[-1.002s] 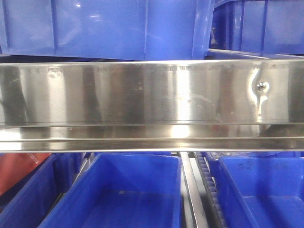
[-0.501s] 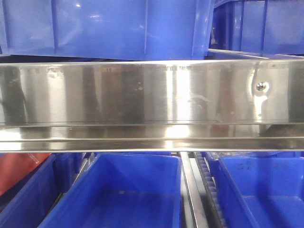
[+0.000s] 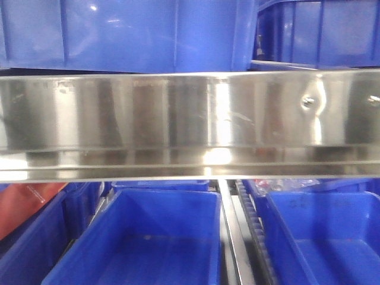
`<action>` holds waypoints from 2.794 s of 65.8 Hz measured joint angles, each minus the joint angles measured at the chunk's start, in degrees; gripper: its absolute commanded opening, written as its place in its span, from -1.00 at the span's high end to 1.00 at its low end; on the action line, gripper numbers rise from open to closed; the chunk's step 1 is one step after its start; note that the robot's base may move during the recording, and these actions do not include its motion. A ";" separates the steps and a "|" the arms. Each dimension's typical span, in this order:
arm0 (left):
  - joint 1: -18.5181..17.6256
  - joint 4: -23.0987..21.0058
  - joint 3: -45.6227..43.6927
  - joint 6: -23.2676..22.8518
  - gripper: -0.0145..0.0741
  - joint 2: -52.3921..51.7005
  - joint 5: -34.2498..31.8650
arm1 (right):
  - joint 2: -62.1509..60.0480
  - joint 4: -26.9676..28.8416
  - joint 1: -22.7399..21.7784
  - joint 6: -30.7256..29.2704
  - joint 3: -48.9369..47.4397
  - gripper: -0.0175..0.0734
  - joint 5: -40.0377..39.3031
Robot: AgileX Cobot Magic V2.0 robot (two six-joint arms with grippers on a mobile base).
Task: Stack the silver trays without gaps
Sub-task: 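Hold the tray in both grippers while the base turns away from the rack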
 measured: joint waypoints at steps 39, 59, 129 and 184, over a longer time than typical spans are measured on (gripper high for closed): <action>-0.11 0.27 0.00 0.11 0.69 0.00 -0.23 | 0.00 0.00 0.00 0.00 0.00 0.66 0.00; -0.11 0.85 0.00 0.11 0.69 0.00 -0.23 | 0.00 0.00 0.00 0.13 0.00 0.66 0.00; -0.11 1.01 0.00 0.11 0.69 0.00 -0.23 | 0.00 0.00 0.00 0.25 0.00 0.66 -0.09; -0.11 1.11 0.00 0.11 0.69 0.00 -0.23 | 0.00 0.00 0.00 0.25 0.00 0.66 -0.34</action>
